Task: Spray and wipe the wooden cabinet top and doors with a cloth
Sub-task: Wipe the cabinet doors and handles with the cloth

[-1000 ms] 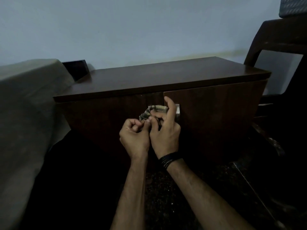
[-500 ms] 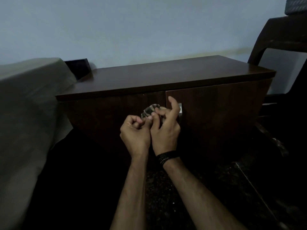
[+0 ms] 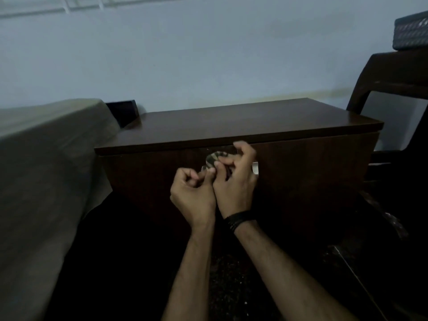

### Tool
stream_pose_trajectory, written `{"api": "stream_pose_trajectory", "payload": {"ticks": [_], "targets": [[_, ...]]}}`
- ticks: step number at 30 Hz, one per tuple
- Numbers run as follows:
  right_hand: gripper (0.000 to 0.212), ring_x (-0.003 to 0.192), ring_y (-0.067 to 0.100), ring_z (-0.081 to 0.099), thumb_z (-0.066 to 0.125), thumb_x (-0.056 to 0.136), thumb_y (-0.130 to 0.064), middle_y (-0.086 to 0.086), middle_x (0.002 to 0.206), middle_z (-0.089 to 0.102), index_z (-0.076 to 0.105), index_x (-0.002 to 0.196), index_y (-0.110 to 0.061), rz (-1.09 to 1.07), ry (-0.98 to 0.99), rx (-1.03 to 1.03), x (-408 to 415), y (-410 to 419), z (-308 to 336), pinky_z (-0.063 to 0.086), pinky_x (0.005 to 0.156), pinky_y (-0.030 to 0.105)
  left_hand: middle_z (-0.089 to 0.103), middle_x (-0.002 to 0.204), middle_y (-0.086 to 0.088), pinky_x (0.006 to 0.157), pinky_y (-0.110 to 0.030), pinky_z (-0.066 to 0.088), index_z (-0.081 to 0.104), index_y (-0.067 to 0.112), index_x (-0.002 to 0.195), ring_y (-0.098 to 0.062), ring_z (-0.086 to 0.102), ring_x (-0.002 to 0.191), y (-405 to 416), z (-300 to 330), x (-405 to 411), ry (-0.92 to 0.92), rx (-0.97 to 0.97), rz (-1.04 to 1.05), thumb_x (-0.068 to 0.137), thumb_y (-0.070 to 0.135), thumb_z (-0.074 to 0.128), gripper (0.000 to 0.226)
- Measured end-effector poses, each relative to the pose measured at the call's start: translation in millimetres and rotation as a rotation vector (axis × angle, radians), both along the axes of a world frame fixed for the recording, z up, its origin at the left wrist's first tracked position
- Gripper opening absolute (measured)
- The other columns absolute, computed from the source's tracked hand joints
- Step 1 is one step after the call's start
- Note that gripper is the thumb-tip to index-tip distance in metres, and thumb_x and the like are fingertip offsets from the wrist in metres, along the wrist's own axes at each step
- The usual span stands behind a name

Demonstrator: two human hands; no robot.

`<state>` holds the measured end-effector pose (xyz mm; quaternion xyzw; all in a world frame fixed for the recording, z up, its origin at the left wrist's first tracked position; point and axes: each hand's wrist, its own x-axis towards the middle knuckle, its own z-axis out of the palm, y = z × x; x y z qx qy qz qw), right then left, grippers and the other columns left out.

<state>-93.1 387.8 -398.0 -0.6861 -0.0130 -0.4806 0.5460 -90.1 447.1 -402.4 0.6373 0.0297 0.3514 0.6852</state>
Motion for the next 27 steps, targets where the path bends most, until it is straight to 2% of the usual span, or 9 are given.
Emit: {"api": "stream_pose_trajectory", "payload": {"ticks": [4, 8, 11, 14, 19, 22, 24, 25, 27], "targets": [[0.055, 0.091, 0.019, 0.068, 0.064, 0.085, -0.004, -0.001, 0.097, 0.069, 0.032, 0.119, -0.034, 0.028, 0.042, -0.232, 6.7, 8.5, 26.5, 0.052, 0.071, 0.031, 0.055, 0.052, 0.016, 0.061, -0.018, 0.047, 0.047, 0.009, 0.073, 0.013, 0.052, 0.045, 14.2, 20.8, 5.1, -0.011, -0.005, 0.100, 0.072, 0.004, 0.084, 0.038], [0.049, 0.089, 0.024, 0.067, 0.062, 0.086, -0.005, 0.003, 0.096, 0.069, 0.033, 0.118, -0.028, 0.024, -0.030, -0.396, 10.3, 21.1, 32.2, 0.054, 0.069, 0.037, 0.064, 0.058, 0.010, 0.073, -0.030, 0.057, 0.045, 0.016, 0.072, 0.005, 0.064, 0.057, 25.4, 17.9, 16.2, -0.045, -0.164, 0.117, 0.071, 0.000, 0.083, 0.042], [0.049, 0.088, 0.024, 0.068, 0.064, 0.084, -0.005, 0.001, 0.094, 0.069, 0.034, 0.113, -0.030, -0.049, -0.014, -0.273, 6.7, 6.3, 26.9, 0.055, 0.070, 0.038, 0.061, 0.057, 0.012, 0.063, -0.018, 0.051, 0.047, 0.011, 0.071, 0.012, 0.057, 0.052, 11.0, 19.2, 10.1, -0.030, -0.026, 0.114, 0.072, 0.004, 0.085, 0.038], [0.048, 0.082, 0.016, 0.068, 0.067, 0.085, -0.004, -0.003, 0.088, 0.065, 0.035, 0.111, -0.029, -0.119, -0.008, -0.128, 0.8, -8.6, 20.0, 0.058, 0.069, 0.036, 0.069, 0.066, 0.010, 0.065, -0.017, 0.053, 0.046, 0.014, 0.069, 0.009, 0.066, 0.064, -2.2, 20.0, 3.0, -0.039, 0.118, 0.055, 0.072, 0.016, 0.087, 0.040], [0.045, 0.079, 0.008, 0.066, 0.066, 0.085, -0.001, -0.012, 0.082, 0.060, 0.038, 0.110, -0.025, -0.165, -0.010, -0.043, 3.6, -3.3, 20.9, 0.052, 0.068, 0.017, 0.066, 0.081, 0.008, 0.064, -0.010, 0.048, 0.055, 0.013, 0.086, 0.000, 0.063, 0.072, -1.2, 1.8, -2.2, -0.014, 0.006, 0.088, 0.078, 0.024, 0.083, 0.032], [0.037, 0.082, 0.007, 0.064, 0.064, 0.086, -0.001, -0.008, 0.087, 0.063, 0.043, 0.109, -0.022, -0.120, -0.008, -0.063, 4.6, 2.6, 21.0, 0.042, 0.067, 0.005, 0.062, 0.092, 0.001, 0.067, -0.012, 0.045, 0.061, 0.016, 0.100, -0.009, 0.059, 0.078, 1.5, -16.8, -0.4, 0.210, -0.101, 0.114, 0.078, 0.040, 0.081, 0.038], [0.032, 0.081, 0.006, 0.061, 0.064, 0.087, -0.002, -0.004, 0.092, 0.064, 0.048, 0.108, -0.020, -0.097, -0.002, -0.200, 4.5, 8.6, 21.1, 0.041, 0.065, 0.002, 0.070, 0.083, 0.002, 0.072, -0.026, 0.055, 0.070, 0.015, 0.091, -0.013, 0.066, 0.074, 8.7, -26.1, 7.4, 0.398, -0.121, -0.013, 0.082, 0.039, 0.077, 0.026], [0.029, 0.080, 0.008, 0.060, 0.064, 0.087, -0.001, -0.002, 0.091, 0.064, 0.050, 0.106, -0.017, -0.102, -0.011, -0.300, 4.5, 12.0, 21.9, 0.044, 0.064, 0.005, 0.071, 0.078, 0.002, 0.074, -0.032, 0.058, 0.073, 0.017, 0.087, -0.018, 0.069, 0.076, 11.6, -26.4, 8.3, 0.458, -0.108, -0.074, 0.085, 0.033, 0.074, 0.016], [0.023, 0.075, 0.014, 0.059, 0.065, 0.085, 0.002, -0.001, 0.084, 0.061, 0.054, 0.098, -0.013, -0.122, -0.045, -0.450, 7.6, 22.5, 25.1, 0.049, 0.060, 0.025, 0.071, 0.075, 0.002, 0.076, -0.036, 0.058, 0.074, 0.017, 0.083, -0.023, 0.071, 0.081, 22.1, -18.2, 5.2, 0.470, -0.088, -0.034, 0.087, 0.025, 0.069, 0.010]]}}
